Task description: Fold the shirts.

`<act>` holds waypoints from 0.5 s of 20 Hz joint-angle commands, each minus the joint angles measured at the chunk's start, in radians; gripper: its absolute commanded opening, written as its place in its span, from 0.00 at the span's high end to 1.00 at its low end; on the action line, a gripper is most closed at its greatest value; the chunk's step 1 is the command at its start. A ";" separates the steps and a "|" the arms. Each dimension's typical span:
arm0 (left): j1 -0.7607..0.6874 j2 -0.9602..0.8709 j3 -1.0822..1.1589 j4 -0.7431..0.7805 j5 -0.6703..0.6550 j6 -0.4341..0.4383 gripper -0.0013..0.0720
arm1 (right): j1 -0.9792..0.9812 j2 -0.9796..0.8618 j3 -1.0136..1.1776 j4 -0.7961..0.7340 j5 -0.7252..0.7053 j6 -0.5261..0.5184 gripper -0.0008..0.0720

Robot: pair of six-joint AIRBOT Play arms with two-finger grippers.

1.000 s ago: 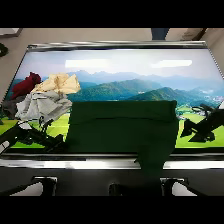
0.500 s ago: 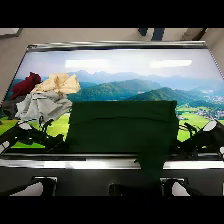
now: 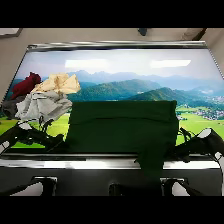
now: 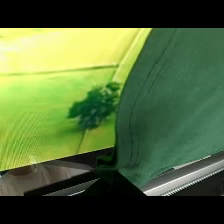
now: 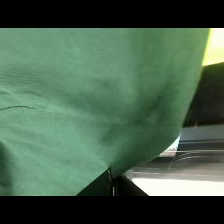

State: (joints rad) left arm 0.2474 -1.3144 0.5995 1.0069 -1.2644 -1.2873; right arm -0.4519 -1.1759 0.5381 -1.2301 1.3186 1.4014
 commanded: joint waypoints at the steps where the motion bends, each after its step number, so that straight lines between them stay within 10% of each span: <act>1: 0.001 0.001 0.001 0.002 0.016 0.007 0.94 | 0.000 -0.001 -0.010 -0.024 -0.015 -0.007 0.93; 10: -0.050 0.038 0.353 -0.020 -0.035 -0.042 0.95 | 0.035 -0.065 0.483 0.007 0.016 0.055 0.94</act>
State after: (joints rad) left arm 0.2276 -1.2640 0.8192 1.0042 -1.2953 -1.2945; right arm -0.4419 -1.1984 0.8425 -1.2373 1.3369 1.4235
